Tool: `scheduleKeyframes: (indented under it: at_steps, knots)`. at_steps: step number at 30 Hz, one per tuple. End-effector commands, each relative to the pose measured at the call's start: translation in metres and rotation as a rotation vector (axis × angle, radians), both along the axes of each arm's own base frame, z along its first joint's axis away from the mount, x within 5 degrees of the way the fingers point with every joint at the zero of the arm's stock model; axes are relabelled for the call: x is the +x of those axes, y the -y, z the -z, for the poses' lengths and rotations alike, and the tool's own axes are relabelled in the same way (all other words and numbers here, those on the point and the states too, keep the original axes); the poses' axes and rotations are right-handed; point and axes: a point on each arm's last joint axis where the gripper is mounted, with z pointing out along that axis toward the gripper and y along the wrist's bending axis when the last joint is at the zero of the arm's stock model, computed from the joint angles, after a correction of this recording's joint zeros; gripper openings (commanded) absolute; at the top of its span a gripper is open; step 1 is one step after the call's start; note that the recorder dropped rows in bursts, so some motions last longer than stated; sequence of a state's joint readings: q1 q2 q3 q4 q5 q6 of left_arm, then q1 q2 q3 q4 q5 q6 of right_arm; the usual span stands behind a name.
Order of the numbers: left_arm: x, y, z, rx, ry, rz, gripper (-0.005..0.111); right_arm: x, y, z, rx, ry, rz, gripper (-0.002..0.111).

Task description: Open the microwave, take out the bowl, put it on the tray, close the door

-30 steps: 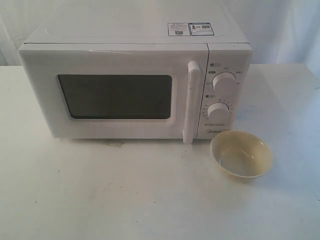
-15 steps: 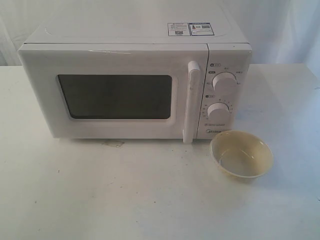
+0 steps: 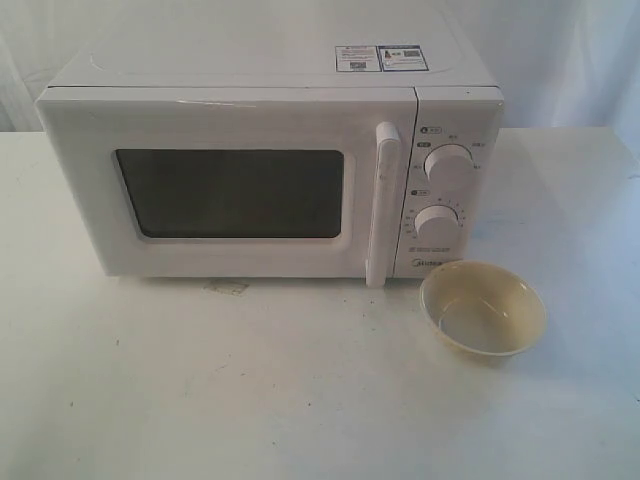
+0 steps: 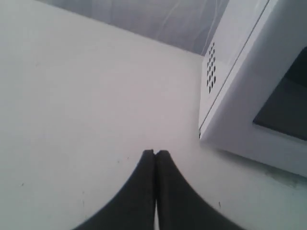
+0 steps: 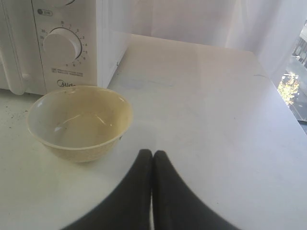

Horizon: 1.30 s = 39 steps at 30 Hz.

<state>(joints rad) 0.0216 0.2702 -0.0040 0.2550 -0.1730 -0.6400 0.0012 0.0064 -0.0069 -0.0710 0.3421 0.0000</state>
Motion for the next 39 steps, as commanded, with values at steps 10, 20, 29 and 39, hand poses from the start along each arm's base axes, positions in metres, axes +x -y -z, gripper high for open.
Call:
scheduleKeyframes:
  at_steps: [10, 20, 29, 39]
  knots:
    - [-0.020, -0.003, -0.004, 0.345, 0.107, 0.015, 0.000, 0.000, 0.000, 0.002, -0.007, 0.000, 0.003, 0.000]
    - [-0.024, 0.006, 0.015, 0.401, -0.084, 0.168, 0.000, 0.000, 0.000, 0.002, 0.011, 0.000, 0.007, 0.000]
    - [-0.025, 0.007, 0.017, 0.223, -0.113, 0.136, 0.000, 0.000, 0.000, 0.002, 0.014, 0.000, 0.007, 0.000]
    - [-0.024, 0.007, 0.017, 0.216, -0.104, 0.130, 0.000, 0.000, 0.000, 0.002, 0.014, 0.000, 0.007, 0.000]
